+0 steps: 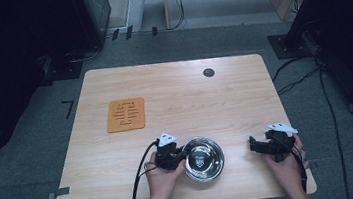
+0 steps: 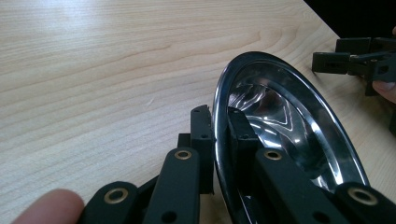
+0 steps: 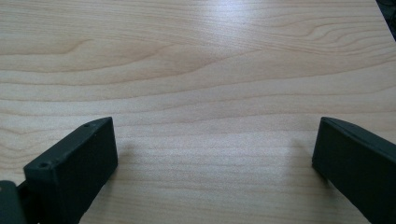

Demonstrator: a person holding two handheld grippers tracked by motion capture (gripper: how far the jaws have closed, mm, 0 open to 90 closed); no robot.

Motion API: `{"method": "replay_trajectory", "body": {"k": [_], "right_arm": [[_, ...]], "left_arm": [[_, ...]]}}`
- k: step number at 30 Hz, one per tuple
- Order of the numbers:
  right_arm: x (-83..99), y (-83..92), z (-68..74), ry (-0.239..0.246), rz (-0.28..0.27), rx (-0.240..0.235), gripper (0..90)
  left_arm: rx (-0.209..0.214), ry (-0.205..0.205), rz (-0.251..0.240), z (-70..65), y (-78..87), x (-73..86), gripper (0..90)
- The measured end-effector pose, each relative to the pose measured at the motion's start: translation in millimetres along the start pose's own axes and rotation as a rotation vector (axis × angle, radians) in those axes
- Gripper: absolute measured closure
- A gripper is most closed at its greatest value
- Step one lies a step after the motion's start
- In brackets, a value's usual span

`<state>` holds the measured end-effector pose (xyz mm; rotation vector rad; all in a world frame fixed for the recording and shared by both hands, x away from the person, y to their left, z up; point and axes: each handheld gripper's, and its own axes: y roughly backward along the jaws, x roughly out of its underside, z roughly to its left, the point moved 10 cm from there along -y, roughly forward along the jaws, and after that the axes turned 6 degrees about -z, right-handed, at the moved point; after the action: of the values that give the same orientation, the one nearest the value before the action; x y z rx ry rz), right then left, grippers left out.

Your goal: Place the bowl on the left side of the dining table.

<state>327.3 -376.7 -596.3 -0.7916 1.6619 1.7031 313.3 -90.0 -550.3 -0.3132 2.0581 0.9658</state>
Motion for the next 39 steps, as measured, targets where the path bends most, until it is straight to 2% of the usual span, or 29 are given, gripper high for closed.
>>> {"method": "replay_trajectory", "body": {"k": [10,17,27,31,33,39], "right_arm": [[0.0,0.0,0.0,0.000,0.000,0.000,0.0],[0.0,0.0,0.0,0.000,0.000,0.000,0.0],[0.0,0.0,-0.1,0.000,0.000,0.000,0.0],[0.0,0.0,0.0,0.000,0.001,0.000,0.0],[0.1,0.1,0.0,0.000,0.000,0.000,0.0],[0.1,0.1,-0.1,0.000,0.001,0.000,0.0]], "left_arm": [[0.002,0.061,-0.036,16.6,7.6,-8.6,84.3],[-0.017,0.099,-0.073,35.1,15.6,-18.7,84.4],[-0.035,0.116,-0.111,53.5,25.9,-34.3,84.5],[-0.039,0.139,-0.128,61.3,28.4,-38.9,84.5],[-0.053,0.129,-0.128,65.8,29.1,-40.1,84.5],[-0.061,0.142,-0.149,75.0,33.3,-48.2,84.5]]}}
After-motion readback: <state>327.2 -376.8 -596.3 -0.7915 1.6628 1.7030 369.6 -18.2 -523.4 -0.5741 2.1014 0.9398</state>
